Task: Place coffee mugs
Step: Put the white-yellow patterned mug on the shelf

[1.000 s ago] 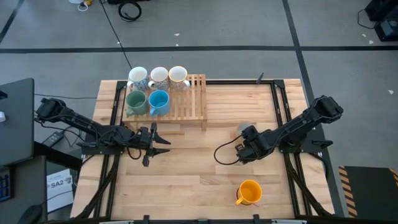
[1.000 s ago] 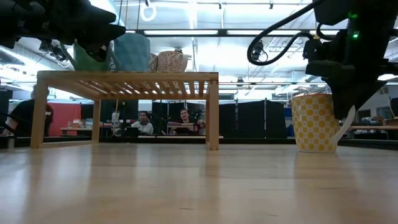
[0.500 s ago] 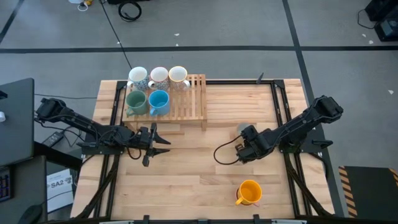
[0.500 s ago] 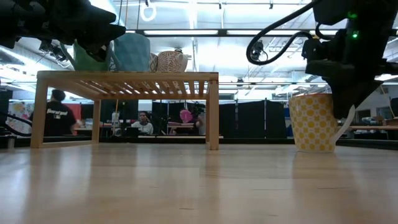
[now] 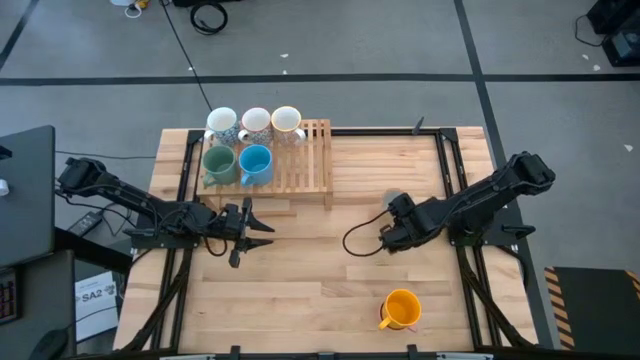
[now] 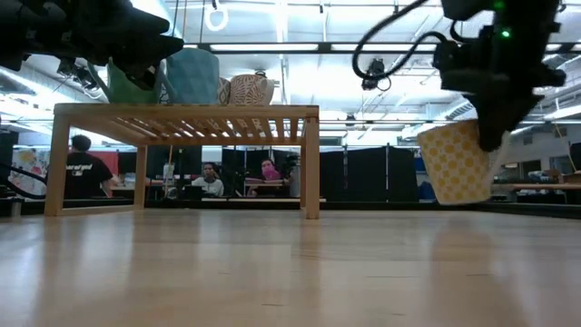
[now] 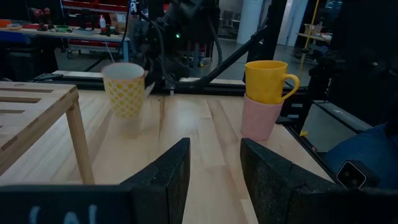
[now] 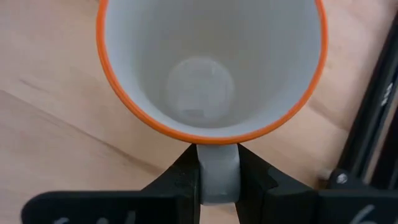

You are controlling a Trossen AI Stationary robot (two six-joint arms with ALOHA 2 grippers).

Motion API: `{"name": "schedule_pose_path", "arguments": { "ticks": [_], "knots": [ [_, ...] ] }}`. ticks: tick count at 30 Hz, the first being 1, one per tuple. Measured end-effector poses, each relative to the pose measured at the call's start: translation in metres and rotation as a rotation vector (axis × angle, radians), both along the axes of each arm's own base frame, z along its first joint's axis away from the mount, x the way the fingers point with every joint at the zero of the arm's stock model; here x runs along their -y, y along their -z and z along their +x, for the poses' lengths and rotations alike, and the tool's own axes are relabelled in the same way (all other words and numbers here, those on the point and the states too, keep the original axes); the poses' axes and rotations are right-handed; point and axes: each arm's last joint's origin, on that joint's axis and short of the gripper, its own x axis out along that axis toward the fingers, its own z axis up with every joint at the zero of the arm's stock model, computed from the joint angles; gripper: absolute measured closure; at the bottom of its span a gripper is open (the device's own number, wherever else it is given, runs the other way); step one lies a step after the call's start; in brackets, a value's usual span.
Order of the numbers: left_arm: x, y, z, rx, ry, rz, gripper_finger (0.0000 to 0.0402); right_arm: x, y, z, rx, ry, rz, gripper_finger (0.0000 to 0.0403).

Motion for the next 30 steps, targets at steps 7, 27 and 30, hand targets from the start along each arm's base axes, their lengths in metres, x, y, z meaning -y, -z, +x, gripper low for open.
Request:
{"name": "schedule_pose_path", "arguments": {
  "ticks": [7, 27, 30],
  "knots": [
    [0.0, 0.0, 0.0, 0.0, 0.0, 0.0, 0.0253, 0.016, -0.027, 0.013, -0.01, -0.067, 0.003, 0.0335],
    [0.0, 0.0, 0.0, 0.0, 0.0, 0.0, 0.0253, 0.105, -0.143, 0.053, 0.186, -0.249, -0.232, 0.0335],
    [0.0, 0.0, 0.0, 0.0, 0.0, 0.0, 0.0253, 0.122, -0.153, 0.062, 0.274, -0.284, -0.271, 0.0335]
  ]
}}
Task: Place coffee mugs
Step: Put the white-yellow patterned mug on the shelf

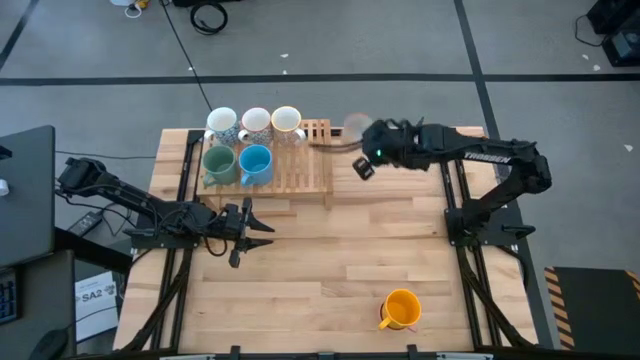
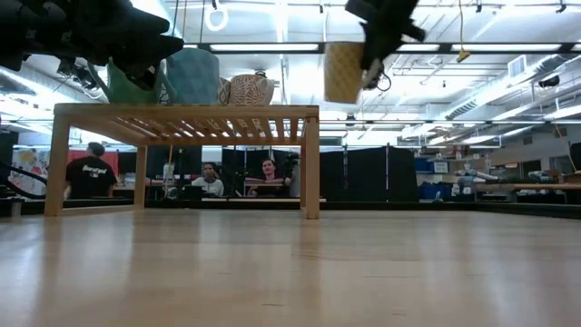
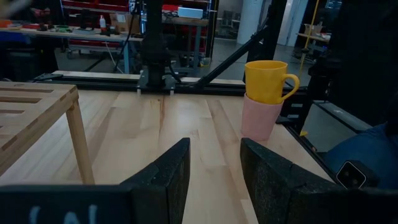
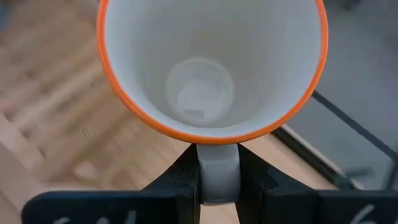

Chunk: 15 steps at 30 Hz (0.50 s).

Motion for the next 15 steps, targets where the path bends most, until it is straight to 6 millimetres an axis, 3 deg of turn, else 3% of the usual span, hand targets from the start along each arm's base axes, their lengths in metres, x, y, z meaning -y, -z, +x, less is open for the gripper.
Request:
{"name": "schedule_pose_path", "arguments": {
  "ticks": [8, 15],
  "knots": [
    [0.0, 0.0, 0.0, 0.0, 0.0, -0.001, 0.0253, 0.037, -0.016, 0.01, 0.182, -0.059, -0.057, 0.0335],
    [0.0, 0.0, 0.0, 0.0, 0.0, -0.001, 0.0253, 0.055, -0.024, 0.014, 0.294, -0.094, -0.068, 0.0335]
  ]
}}
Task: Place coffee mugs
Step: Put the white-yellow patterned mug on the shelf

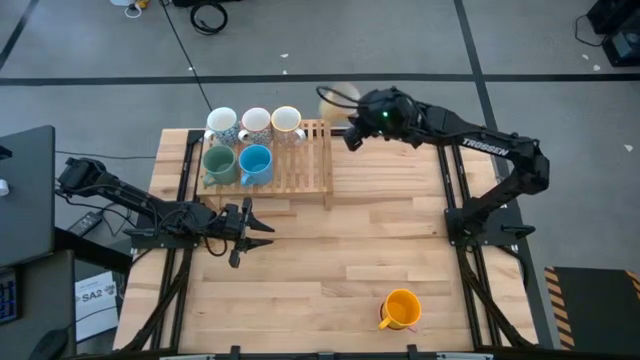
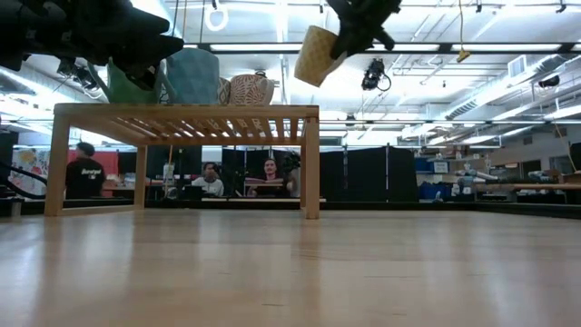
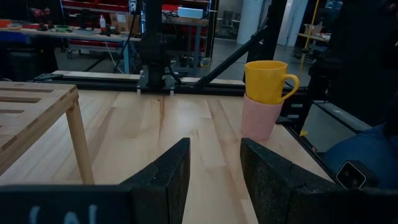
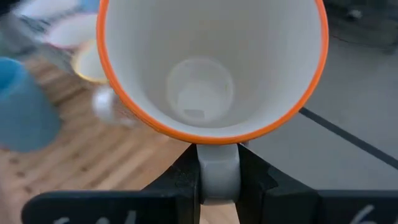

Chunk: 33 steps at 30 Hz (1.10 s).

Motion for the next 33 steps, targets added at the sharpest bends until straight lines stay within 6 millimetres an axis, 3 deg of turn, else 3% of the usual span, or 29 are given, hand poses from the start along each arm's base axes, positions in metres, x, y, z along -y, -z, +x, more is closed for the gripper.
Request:
{"name": "schedule_pose_path", "arguments": {
  "ticks": [7, 18, 33],
  "knots": [
    [0.0, -0.001, 0.0, 0.009, 0.0, -0.003, 0.0253, 0.013, -0.004, 0.026, -0.101, -0.059, 0.011, 0.0335],
    [0.0, -0.001, 0.0, 0.006, 0.0, -0.002, 0.0253, 0.03, 0.013, 0.066, -0.313, -0.087, 0.087, 0.0334],
    [0.0, 0.0, 0.0, 0.004, 0.0, -0.001, 0.0253, 0.03, 0.023, 0.071, -0.336, -0.134, 0.14, 0.0333]
  ]
}}
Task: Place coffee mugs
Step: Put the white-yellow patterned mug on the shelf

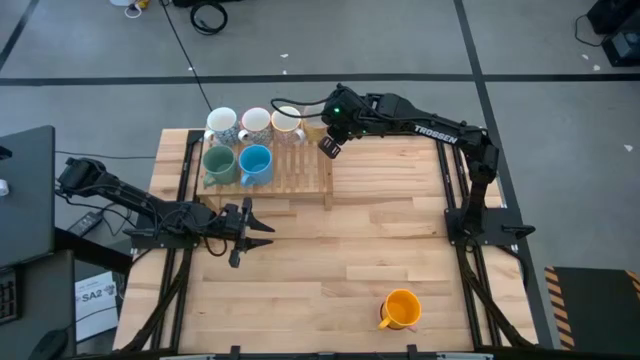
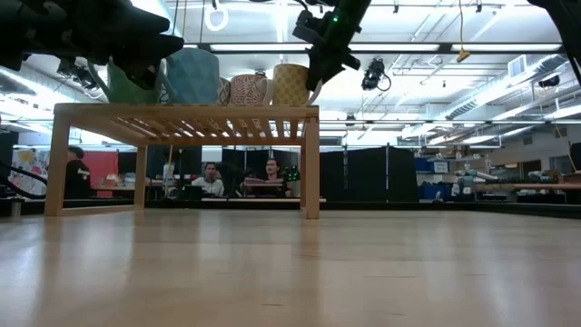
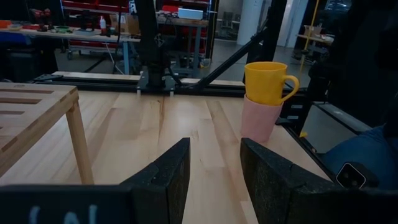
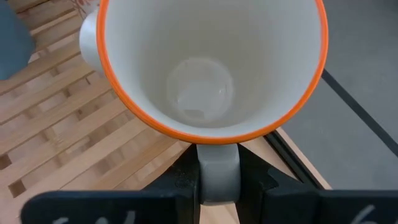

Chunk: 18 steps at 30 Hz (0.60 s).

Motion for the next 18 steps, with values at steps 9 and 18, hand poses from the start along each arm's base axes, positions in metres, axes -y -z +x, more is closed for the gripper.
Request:
{"name": "schedule_pose_path", "arguments": {
  "ticks": [9, 18],
  "knots": [
    [0.0, 0.0, 0.0, 0.0, 0.0, 0.001, 0.0253, 0.0, 0.007, 0.0, -0.02, 0.002, 0.009, 0.0333],
    [0.0, 0.0, 0.0, 0.0, 0.0, 0.001, 0.0253, 0.0, 0.018, 0.001, -0.039, 0.003, 0.015, 0.0333]
  ]
}}
